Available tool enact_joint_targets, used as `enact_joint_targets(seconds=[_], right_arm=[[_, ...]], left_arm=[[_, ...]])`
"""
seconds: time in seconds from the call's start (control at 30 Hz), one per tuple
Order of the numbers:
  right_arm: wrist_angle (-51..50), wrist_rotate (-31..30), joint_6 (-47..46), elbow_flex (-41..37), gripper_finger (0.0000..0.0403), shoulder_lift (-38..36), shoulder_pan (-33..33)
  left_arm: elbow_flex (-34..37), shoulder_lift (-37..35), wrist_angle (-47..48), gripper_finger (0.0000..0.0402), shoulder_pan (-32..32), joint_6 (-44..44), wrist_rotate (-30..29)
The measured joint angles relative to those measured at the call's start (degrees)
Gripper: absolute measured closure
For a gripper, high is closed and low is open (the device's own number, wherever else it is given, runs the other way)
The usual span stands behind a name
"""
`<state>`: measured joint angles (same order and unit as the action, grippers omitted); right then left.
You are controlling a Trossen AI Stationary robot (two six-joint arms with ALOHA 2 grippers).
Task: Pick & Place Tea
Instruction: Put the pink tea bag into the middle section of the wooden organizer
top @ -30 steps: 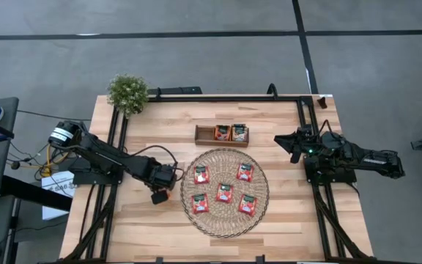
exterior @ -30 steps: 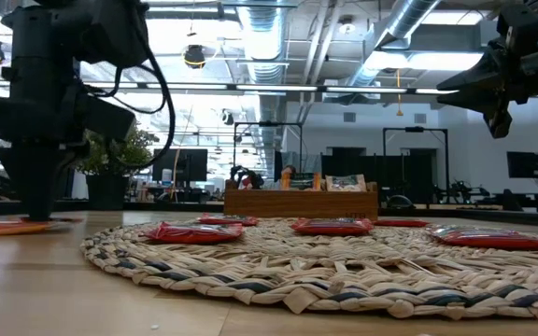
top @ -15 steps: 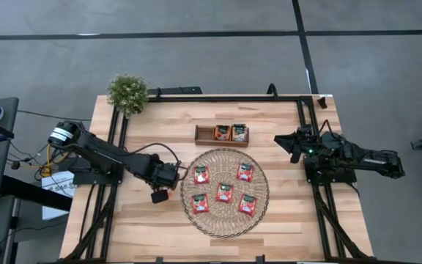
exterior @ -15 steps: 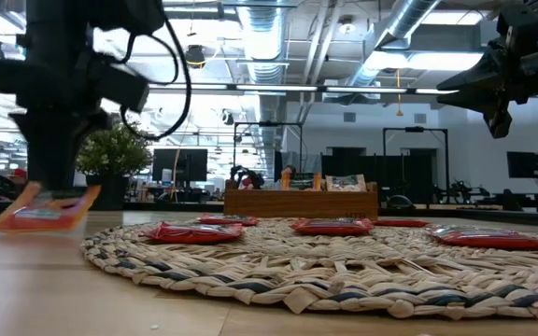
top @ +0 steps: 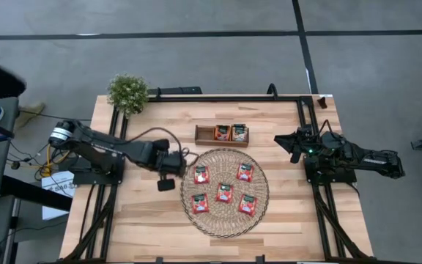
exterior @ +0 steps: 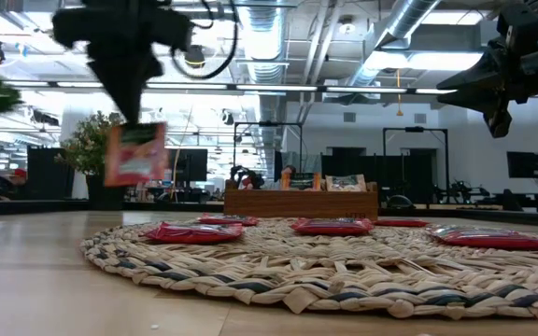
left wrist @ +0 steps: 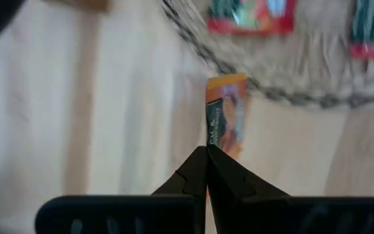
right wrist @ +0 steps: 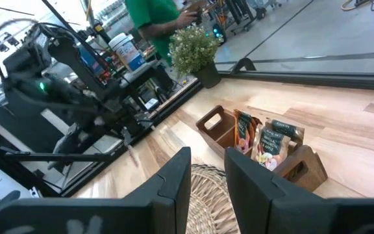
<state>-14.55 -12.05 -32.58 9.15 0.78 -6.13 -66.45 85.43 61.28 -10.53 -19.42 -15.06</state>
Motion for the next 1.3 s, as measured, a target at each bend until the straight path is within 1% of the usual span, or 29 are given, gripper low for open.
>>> enact_joint_targets(seconds=[0.1, 0.27, 0.33, 0.47, 0.57, 0.7, 0.87, 1.0, 1.17, 1.3], right_arm=[[0.0, 0.0, 0.0, 0.0, 0.0316, 0.0, -0.01], [0.02, 0.0, 0.0, 0.0, 0.0316, 0.02, 0.0], [0.0, -0.02, 0.0, 0.0, 0.0316, 0.02, -0.02], [0.0, -0.02, 0.0, 0.0, 0.0316, 0.0, -0.01], [0.0, -0.04, 0.0, 0.0, 0.0316, 0.01, 0.0], [0.02, -0.11, -0.02, 0.0, 0.0316, 0.02, -0.01], [0.02, -0.11, -0.42, 0.0, 0.0316, 0.0, 0.0], [0.02, -0.11, -0.42, 0.0, 0.0316, 0.02, -0.01], [0.0, -0.09, -0.42, 0.0, 0.0316, 0.0, 0.0], [0.0, -0.09, -0.42, 0.0, 0.0316, 0.01, -0.01]], left_arm=[[-3.11, 0.0, -0.07, 0.0401, 2.91, 4.07, -1.64], [-7.54, -0.02, -0.44, 0.0401, 7.41, 9.61, -2.78], [-9.18, -0.02, -1.43, 0.0401, 8.76, 11.53, -4.17], [-12.93, 1.36, -4.33, 0.0401, 11.16, 14.64, -4.77], [-16.98, 5.25, -4.43, 0.0401, 12.35, 18.32, -5.42], [-23.59, 12.53, -4.86, 0.0401, 13.97, 23.18, -7.14], [-32.57, 21.13, -5.36, 0.0401, 16.87, 28.79, -7.4], [-38.86, 26.65, -6.07, 0.0401, 18.7, 33.74, -7.82], [-43.16, 32.26, -6.84, 0.0401, 20.07, 38.9, -7.81], [-43.39, 35.13, -8.1, 0.0401, 20.79, 41.89, -7.87]])
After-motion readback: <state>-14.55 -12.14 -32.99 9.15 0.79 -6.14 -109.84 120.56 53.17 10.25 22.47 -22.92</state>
